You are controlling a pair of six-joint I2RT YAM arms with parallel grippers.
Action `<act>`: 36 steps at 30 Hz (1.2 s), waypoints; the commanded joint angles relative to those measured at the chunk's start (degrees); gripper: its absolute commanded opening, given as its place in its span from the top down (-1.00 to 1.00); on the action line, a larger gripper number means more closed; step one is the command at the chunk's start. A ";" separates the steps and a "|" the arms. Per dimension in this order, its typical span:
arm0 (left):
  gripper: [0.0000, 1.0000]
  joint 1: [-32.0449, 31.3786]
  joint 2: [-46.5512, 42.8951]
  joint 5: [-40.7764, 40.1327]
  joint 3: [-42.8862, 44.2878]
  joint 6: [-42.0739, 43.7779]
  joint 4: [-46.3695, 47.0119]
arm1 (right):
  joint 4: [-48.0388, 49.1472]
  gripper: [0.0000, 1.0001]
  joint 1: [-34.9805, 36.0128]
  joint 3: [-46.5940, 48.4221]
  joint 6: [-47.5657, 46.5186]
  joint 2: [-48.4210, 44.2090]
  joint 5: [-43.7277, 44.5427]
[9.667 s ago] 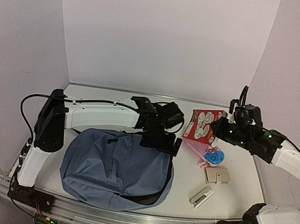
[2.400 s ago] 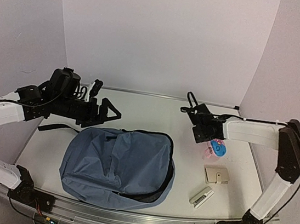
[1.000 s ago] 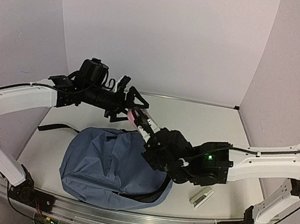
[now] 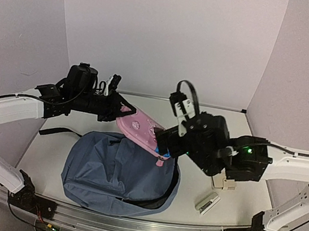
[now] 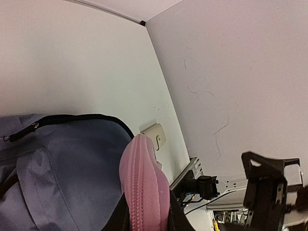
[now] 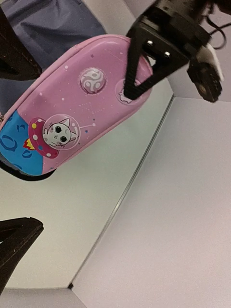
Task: Pack the student bag
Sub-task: Pick up the stationery from the center of the board.
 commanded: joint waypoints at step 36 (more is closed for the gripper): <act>1.00 0.64 -13.08 14.83 -8.50 1.65 31.73 | 58.22 -0.46 -36.30 -28.08 47.26 -9.48 -92.19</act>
